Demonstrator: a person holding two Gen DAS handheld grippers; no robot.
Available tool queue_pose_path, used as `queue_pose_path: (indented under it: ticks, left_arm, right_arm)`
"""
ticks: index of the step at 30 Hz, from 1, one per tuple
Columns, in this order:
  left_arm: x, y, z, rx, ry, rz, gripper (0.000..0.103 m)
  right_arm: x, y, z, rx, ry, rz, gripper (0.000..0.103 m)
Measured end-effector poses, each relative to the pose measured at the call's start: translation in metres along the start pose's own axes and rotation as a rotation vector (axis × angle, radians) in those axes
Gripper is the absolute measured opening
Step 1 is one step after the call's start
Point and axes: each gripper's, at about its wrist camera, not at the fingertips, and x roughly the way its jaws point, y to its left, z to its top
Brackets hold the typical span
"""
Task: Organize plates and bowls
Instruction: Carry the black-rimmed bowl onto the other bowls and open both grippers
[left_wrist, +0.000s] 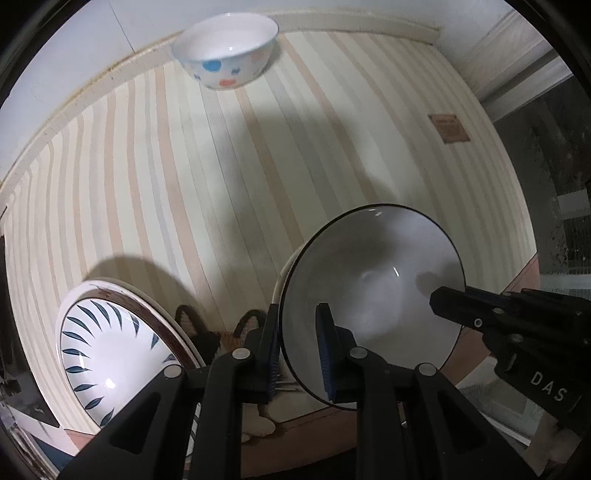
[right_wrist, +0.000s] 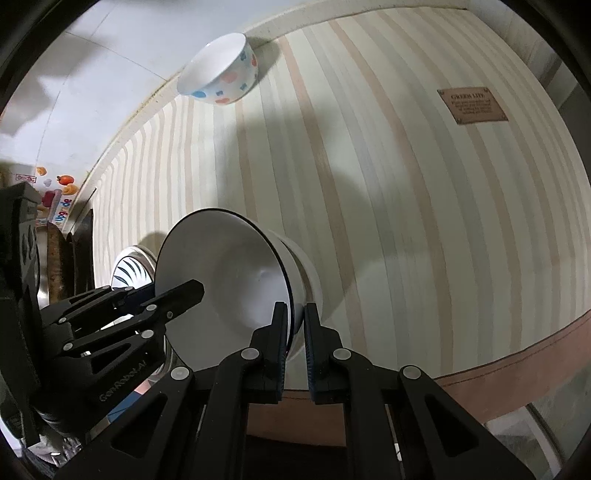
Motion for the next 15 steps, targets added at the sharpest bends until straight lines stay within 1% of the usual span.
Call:
queue_pose_path:
  ticks: [3, 11, 15]
  left_arm:
    - [0.007, -0.001, -0.003, 0.008, 0.02, 0.009, 0.016]
    - [0.013, -0.008, -0.002, 0.041, 0.01, 0.075, 0.016]
    - [0.014, -0.008, -0.001, 0.042, 0.011, 0.08, 0.016]
  right_arm:
    - [0.004, -0.003, -0.001, 0.005, 0.013, 0.0, 0.01]
    - [0.014, 0.003, 0.003, 0.008, 0.031, 0.001, 0.01]
    - [0.013, 0.004, 0.007, 0.002, 0.038, -0.009, 0.01]
